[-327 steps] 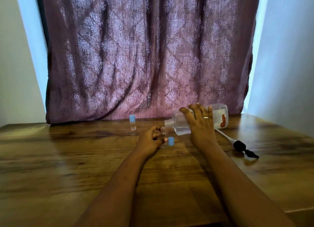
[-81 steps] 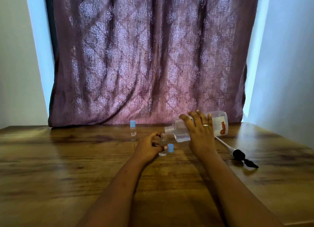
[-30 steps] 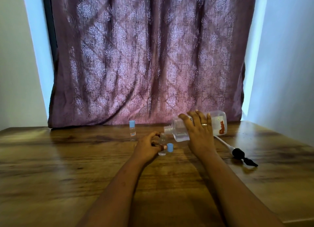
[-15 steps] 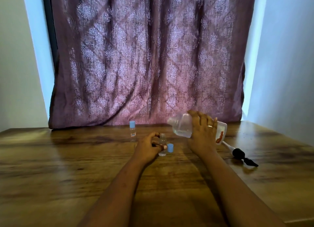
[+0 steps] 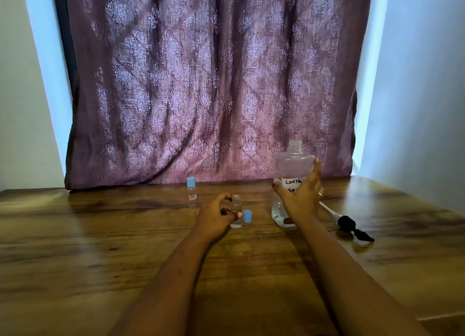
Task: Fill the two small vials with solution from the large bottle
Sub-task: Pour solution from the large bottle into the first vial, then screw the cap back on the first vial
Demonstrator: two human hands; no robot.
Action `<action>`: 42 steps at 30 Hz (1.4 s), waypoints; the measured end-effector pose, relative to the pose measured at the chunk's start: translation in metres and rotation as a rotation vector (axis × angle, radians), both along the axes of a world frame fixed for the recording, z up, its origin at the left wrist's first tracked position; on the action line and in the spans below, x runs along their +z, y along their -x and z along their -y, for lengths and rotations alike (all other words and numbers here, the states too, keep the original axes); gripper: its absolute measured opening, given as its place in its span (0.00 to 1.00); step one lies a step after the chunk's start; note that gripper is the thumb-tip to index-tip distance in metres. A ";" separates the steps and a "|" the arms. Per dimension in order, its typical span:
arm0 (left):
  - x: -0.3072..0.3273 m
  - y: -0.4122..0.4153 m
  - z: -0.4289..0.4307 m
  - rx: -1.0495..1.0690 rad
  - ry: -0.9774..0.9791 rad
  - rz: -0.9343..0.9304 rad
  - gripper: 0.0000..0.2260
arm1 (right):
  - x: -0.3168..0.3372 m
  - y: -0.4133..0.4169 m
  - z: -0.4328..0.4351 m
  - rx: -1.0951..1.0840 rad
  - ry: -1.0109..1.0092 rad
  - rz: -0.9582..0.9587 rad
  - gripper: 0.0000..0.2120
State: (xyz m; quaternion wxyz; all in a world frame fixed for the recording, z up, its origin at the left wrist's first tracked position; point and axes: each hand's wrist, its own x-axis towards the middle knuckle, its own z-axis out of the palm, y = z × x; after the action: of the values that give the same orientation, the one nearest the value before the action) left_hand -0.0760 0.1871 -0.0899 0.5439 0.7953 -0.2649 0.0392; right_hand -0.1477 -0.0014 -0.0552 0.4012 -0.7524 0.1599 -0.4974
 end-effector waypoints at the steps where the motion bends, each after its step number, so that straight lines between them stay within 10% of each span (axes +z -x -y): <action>1: 0.000 0.000 0.000 0.000 0.005 0.005 0.15 | 0.000 0.000 0.000 0.012 -0.010 0.010 0.51; 7: 0.001 -0.001 0.000 -0.006 -0.002 -0.003 0.16 | 0.005 0.001 -0.008 -0.070 0.112 0.016 0.51; 12: -0.002 -0.002 -0.002 -0.020 0.015 -0.010 0.12 | 0.009 0.008 -0.032 -0.259 0.681 0.206 0.23; 16: -0.001 -0.004 -0.002 -0.027 0.040 -0.025 0.12 | -0.005 -0.001 -0.054 0.049 0.853 -0.260 0.12; 19: -0.002 -0.007 -0.003 -0.021 0.048 -0.029 0.12 | -0.021 -0.013 -0.052 0.230 0.757 -0.644 0.14; 23: -0.004 -0.009 -0.002 -0.026 0.049 -0.060 0.14 | -0.027 -0.020 -0.043 0.380 0.687 -0.703 0.17; 33: 0.003 -0.004 0.000 -0.116 0.125 -0.180 0.15 | -0.001 -0.011 -0.043 0.478 0.130 -0.027 0.10; 42: 0.010 0.011 0.003 -0.252 0.127 -0.230 0.14 | -0.011 -0.017 -0.050 0.808 -0.175 -0.102 0.08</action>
State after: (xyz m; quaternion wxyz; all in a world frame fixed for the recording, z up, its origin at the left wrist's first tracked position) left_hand -0.0869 0.1840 -0.0799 0.6202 0.7191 -0.2957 -0.1037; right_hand -0.1304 0.0488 -0.0664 0.6181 -0.7414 -0.0870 -0.2464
